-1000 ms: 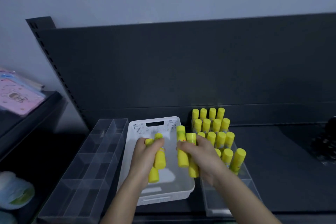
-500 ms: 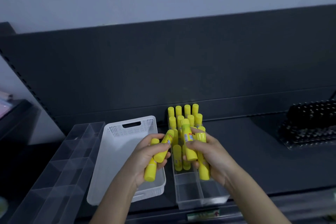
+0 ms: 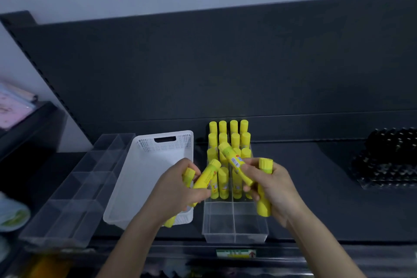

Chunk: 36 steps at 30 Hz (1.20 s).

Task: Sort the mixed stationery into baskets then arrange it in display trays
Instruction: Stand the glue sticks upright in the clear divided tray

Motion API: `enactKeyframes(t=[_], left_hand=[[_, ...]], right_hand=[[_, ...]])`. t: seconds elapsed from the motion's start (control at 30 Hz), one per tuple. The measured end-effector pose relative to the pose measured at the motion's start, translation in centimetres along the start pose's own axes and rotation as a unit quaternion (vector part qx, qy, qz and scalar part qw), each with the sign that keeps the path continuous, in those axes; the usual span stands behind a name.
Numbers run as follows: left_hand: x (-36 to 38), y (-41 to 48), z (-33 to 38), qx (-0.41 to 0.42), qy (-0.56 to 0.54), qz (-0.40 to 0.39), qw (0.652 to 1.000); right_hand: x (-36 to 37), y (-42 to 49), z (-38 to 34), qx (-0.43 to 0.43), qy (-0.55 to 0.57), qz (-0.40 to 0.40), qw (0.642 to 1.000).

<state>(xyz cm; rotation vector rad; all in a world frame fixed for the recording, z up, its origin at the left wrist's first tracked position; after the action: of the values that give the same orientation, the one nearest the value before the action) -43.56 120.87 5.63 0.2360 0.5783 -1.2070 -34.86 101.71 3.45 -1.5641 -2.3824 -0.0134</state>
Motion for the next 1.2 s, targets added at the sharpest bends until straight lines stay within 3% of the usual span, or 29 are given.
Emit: enactKeyframes(t=[0.13, 0.33, 0.5, 0.67, 0.87, 1.2], left_hand=[[0.5, -0.3, -0.3, 0.024, 0.063, -0.001, 0.998], [0.7, -0.3, 0.0, 0.075, 0.185, -0.006, 0.98], [0.2, 0.1, 0.2, 0.105, 0.214, -0.049, 0.97], [-0.7, 0.2, -0.3, 0.146, 0.184, -0.055, 0.97], [-0.2, 0.4, -0.8, 0.148, 0.119, 0.002, 0.982], [3.7, 1.2, -2.0, 0.154, 0.166, -0.054, 0.973]], right_hand=[[-0.4, -0.1, 0.0, -0.016, -0.03, -0.014, 0.999], [-1.2, -0.8, -0.7, -0.063, -0.062, 0.033, 0.996], [-0.7, -1.6, -1.3, -0.086, -0.098, 0.058, 0.99], [0.3, -2.5, -0.9, -0.115, -0.173, 0.083, 0.975], [0.4, -3.2, 0.7, -0.14, -0.213, 0.118, 0.96], [2.5, -2.2, 3.6, -0.103, -0.407, 0.028, 0.907]])
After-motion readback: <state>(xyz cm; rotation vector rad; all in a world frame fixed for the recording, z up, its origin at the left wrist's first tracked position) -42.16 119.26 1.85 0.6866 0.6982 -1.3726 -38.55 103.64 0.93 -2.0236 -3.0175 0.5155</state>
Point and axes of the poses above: each hand's wrist, its own y-axis towards the middle knuckle, its own x-axis out of the palm, z = x × y, the point moved 3 cm from there along y, towards the middle knuckle, and after that the axes turned 1 degree about -x, right-handed, at the moved point
